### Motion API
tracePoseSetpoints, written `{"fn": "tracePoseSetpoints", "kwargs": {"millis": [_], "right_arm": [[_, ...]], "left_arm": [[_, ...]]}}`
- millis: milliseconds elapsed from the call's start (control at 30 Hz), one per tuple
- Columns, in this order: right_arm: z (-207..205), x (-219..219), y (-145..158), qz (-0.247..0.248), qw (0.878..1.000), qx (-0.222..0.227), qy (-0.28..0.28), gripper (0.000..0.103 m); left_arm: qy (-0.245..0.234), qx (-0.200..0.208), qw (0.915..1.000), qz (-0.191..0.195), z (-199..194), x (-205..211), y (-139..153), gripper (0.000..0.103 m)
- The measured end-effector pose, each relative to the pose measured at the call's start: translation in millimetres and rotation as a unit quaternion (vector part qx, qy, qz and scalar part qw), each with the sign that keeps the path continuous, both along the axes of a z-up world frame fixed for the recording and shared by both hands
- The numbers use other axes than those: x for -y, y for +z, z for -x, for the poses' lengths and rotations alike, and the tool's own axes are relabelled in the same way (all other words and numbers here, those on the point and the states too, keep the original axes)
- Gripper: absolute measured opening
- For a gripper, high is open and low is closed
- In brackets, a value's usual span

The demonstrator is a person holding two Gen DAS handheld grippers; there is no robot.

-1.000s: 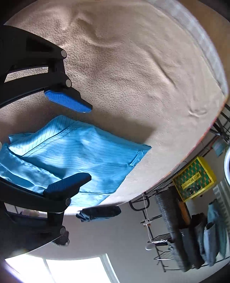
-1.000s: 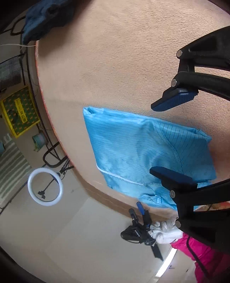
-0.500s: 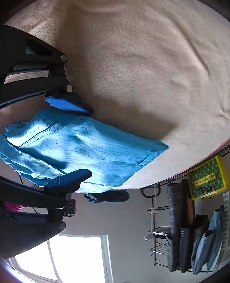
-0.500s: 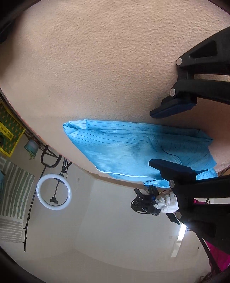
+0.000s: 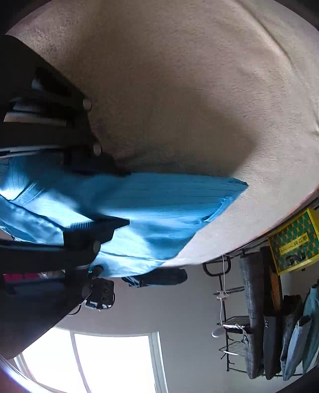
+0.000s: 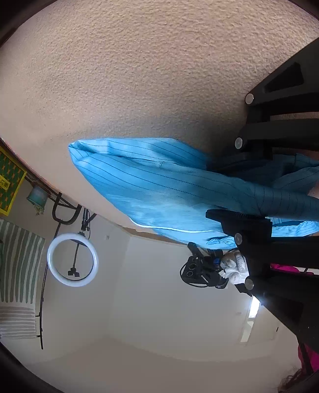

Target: Fold large clothes

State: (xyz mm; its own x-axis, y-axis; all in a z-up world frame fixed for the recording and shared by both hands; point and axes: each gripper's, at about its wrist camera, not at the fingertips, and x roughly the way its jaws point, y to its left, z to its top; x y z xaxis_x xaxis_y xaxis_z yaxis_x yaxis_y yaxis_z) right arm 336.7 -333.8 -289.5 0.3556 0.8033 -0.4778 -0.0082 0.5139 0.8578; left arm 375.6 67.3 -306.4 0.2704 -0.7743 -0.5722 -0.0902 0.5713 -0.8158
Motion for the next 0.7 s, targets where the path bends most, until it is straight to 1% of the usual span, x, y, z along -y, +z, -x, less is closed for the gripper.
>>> {"fn": "tracePoseSetpoints", "kwargs": {"millis": [33, 133, 200, 233, 333, 467, 600, 700], "right_arm": [[1, 0, 4, 0.010, 1.000, 0.002, 0.000, 0.018], [3, -5, 22, 0.052, 0.998, 0.016, 0.007, 0.008], [5, -11, 38, 0.082, 0.996, 0.032, 0.015, 0.005], [6, -13, 45, 0.089, 0.995, 0.038, 0.016, 0.004], [9, -19, 63, 0.116, 0.991, 0.054, 0.023, 0.003], [17, -20, 85, 0.144, 0.986, 0.073, 0.030, 0.002], [29, -4, 107, 0.163, 0.982, 0.090, 0.022, 0.002], [37, 15, 121, 0.179, 0.979, 0.099, 0.012, 0.002]], "left_arm": [[0.002, 0.007, 0.9999, -0.012, 1, 3, 3, 0.020], [0.007, 0.029, 0.9991, -0.030, 5, 9, 15, 0.012], [0.010, 0.039, 0.9985, -0.037, 8, 13, 22, 0.010], [0.012, 0.047, 0.9980, -0.041, 12, 16, 28, 0.009], [0.013, 0.065, 0.9966, -0.049, 20, 21, 43, 0.008], [0.005, 0.087, 0.9950, -0.047, 25, 35, 65, 0.008], [-0.011, 0.103, 0.9934, -0.048, 26, 59, 84, 0.007], [-0.024, 0.116, 0.9921, -0.039, 25, 83, 97, 0.007]]}}
